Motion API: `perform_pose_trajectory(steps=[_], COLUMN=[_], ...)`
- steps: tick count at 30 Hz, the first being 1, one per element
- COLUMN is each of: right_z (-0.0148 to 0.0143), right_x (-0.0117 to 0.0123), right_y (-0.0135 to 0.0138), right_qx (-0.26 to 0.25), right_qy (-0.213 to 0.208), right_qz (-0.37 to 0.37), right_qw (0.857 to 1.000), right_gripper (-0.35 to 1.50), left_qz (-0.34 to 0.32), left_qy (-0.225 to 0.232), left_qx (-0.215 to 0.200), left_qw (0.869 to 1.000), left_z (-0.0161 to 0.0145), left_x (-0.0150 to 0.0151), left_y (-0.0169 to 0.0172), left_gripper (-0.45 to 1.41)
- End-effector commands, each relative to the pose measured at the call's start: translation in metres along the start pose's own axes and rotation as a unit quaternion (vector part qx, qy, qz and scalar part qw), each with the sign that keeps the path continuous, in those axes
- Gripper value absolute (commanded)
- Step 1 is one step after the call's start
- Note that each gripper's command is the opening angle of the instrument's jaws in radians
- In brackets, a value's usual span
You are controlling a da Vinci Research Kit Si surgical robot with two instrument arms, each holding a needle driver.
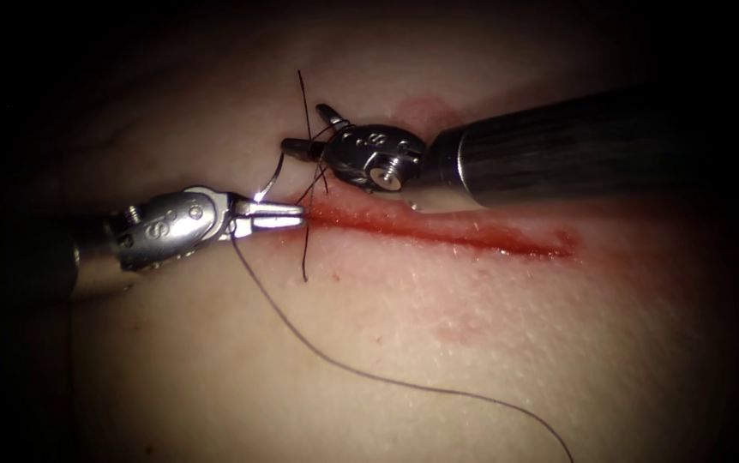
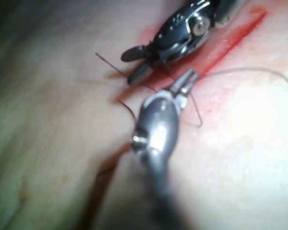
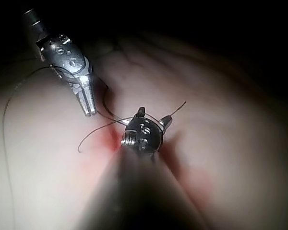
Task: Wound Closure
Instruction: Use the right gripper to grab the short suture end.
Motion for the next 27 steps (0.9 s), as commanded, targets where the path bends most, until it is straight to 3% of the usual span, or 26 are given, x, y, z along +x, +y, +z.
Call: perform_pose_trajectory(steps=[1, 17, 21, 22, 23, 24, 27], right_z=[0.001, 0.0037, 0.0042, 0.0043, 0.0044, 0.0043, 0.0042], right_x=[-0.0005, -0.0008, -0.0008, -0.0008, -0.001, -0.0011, -0.0011], right_y=[-0.0004, 0.0001, 0.0001, 0.0, -0.0001, -0.0002, -0.0003], right_qx=[0.001, 0.003, 0.013, 0.018, 0.039, 0.047, 0.048], right_qy=[0.0, -0.012, -0.015, -0.015, -0.012, -0.009, -0.008], right_qz=[-0.001, -0.002, 0.006, 0.009, 0.02, 0.028, 0.027], right_qw=[1.0, 1.0, 1.0, 1.0, 0.999, 0.998, 0.998], right_gripper=[1.38, 1.26, 1.13, 1.03, 0.24, -0.35, -0.35], left_qz=[0.0, 0.0, 0.0, 0.0, 0.001, 0.001, 0.001], left_qy=[0.0, -0.002, -0.002, -0.002, -0.002, -0.003, -0.003], left_qx=[-0.001, -0.004, -0.004, -0.004, -0.004, -0.006, -0.006], left_qw=[1.0, 1.0, 1.0, 1.0, 1.0, 1.0, 1.0], left_z=[0.0006, 0.0006, 0.0006, 0.0006, 0.0006, 0.0006, 0.0006], left_x=[-0.0007, -0.0009, -0.0009, -0.0009, -0.0009, -0.0009, -0.0009], left_y=[0.0, 0.0001, 0.0001, 0.0001, 0.0001, 0.0001, 0.0], left_gripper=[-0.35, -0.35, -0.35, -0.35, -0.35, -0.35, -0.35])
